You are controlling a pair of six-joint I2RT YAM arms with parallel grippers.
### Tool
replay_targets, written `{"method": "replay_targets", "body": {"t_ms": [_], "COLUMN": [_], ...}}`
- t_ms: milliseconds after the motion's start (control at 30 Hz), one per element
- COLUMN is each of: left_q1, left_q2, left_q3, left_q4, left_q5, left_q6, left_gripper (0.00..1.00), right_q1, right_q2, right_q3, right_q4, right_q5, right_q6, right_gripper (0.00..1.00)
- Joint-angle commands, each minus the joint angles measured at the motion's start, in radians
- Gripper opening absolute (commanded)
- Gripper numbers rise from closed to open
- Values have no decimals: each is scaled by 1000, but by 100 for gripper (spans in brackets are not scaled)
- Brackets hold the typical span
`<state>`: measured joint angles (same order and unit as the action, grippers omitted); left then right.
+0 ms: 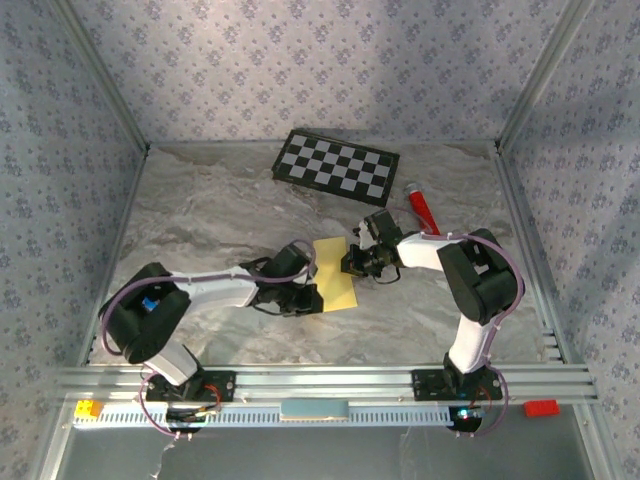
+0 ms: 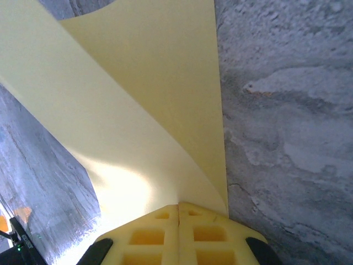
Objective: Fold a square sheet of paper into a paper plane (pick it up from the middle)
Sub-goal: First fold the square sheet of paper in half at the center of the table.
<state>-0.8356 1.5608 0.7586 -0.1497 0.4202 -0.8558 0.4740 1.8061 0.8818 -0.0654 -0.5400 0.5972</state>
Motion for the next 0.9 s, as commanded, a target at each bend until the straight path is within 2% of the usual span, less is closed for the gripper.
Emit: {"method": "replay_targets", "body": {"t_ms": [0, 167, 367, 867], "left_q1": [81, 175, 213, 252], "left_q2": [-5, 98, 208, 341], "left_q3": [96, 187, 277, 232], "left_q4": [-53, 15, 0, 68], "left_q5": [27, 74, 79, 38], "left_q6": [34, 29, 45, 63], "left_gripper": [13, 12, 12, 12], "right_q1": [-7, -9, -12, -8], "right_q2": [65, 63, 73, 89], "right_q3": [-38, -36, -27, -33], "right_q4": [-189, -200, -220, -212], "right_q5": [131, 130, 131, 126], "right_q6": [-43, -57, -63, -62], "right_gripper": [0, 0, 0, 0]}}
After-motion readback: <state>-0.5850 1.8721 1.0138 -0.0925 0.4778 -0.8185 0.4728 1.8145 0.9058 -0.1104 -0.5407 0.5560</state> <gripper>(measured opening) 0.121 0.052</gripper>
